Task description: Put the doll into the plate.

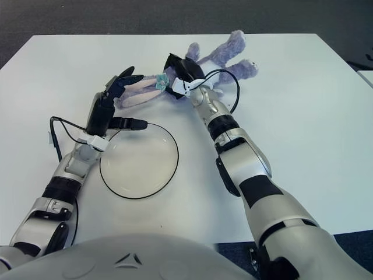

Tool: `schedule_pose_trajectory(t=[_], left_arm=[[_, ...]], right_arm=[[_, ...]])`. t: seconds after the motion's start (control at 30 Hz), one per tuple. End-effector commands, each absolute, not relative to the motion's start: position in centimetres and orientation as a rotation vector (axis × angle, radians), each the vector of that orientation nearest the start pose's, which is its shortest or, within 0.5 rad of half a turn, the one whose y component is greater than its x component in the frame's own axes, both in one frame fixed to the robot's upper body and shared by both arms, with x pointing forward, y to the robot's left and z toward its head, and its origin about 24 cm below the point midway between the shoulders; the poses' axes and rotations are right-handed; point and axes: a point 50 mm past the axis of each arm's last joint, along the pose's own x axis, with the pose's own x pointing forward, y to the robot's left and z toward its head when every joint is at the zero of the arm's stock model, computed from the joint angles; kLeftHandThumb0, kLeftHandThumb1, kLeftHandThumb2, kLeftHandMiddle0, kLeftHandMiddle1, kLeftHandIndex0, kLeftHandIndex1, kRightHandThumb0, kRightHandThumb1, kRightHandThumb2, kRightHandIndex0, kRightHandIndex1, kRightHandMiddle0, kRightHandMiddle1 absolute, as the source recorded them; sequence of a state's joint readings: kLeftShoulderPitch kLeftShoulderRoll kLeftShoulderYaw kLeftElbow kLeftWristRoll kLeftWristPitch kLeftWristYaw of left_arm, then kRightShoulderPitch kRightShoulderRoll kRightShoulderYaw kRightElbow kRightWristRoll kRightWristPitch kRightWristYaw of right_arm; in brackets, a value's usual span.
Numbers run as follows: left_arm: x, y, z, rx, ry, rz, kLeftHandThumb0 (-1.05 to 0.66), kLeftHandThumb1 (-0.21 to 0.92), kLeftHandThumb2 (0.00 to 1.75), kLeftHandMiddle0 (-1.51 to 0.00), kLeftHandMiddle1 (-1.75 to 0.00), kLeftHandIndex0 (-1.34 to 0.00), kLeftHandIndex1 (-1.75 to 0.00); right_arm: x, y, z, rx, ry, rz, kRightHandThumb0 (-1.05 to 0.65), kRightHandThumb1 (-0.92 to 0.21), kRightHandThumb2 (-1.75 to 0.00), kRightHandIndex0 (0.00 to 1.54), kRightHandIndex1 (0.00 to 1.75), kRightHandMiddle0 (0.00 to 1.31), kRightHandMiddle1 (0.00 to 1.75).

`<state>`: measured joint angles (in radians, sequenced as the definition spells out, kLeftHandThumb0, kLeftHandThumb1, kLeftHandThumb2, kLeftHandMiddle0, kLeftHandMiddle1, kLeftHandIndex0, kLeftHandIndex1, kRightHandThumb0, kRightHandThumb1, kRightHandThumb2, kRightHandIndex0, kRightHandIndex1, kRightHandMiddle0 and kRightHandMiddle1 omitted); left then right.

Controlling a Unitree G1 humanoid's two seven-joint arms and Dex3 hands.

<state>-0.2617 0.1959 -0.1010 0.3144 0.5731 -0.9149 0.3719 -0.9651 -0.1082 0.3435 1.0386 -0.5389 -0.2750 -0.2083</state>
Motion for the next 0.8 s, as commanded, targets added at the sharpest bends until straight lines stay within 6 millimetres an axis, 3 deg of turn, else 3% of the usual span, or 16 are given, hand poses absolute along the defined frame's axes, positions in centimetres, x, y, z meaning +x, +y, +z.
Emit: schedule_pose_trajectory(t=[0.0,0.33,0.57,0.67,0.77], left_arm=[[25.8,12.3,9.2,0.499,-0.869,-0.147,-0.56,0.92,0.00,-0.44,-0.01,-0.26,-0.60],[26.8,13.0,8.3,0.566,-0.717,-0.005,-0.53,0.92,0.03,-0.43,0.00,-0.26,-0.57],[26.9,12.9,8.3,0.578,-0.702,0.010,-0.53,0.92,0.05,-0.43,0.00,-0.26,-0.56],[28.2,14.5,7.7,0.729,-0.539,0.065,-0.57,0.92,0.08,-0.43,0.00,-0.21,-0.53],[28.4,14.7,7.6,0.758,-0.490,0.079,-0.60,0.92,0.09,-0.42,0.00,-0.16,-0.49]], right_arm=[[38.8,-5.4,12.3,-0.889,-0.345,0.311,0.44,-0.42,-1.18,0.52,1.75,0.56,1.75],[38.4,-5.0,12.2,-0.809,-0.333,0.378,0.44,-0.42,-1.18,0.53,1.75,0.56,1.75],[38.3,-5.0,12.3,-0.806,-0.331,0.382,0.44,-0.42,-1.18,0.53,1.75,0.56,1.75],[37.9,-5.2,12.5,-0.770,-0.348,0.403,0.44,-0.42,-1.18,0.53,1.75,0.56,1.75],[37.7,-5.2,12.6,-0.765,-0.352,0.408,0.44,-0.42,-1.18,0.52,1.75,0.56,1.75]])
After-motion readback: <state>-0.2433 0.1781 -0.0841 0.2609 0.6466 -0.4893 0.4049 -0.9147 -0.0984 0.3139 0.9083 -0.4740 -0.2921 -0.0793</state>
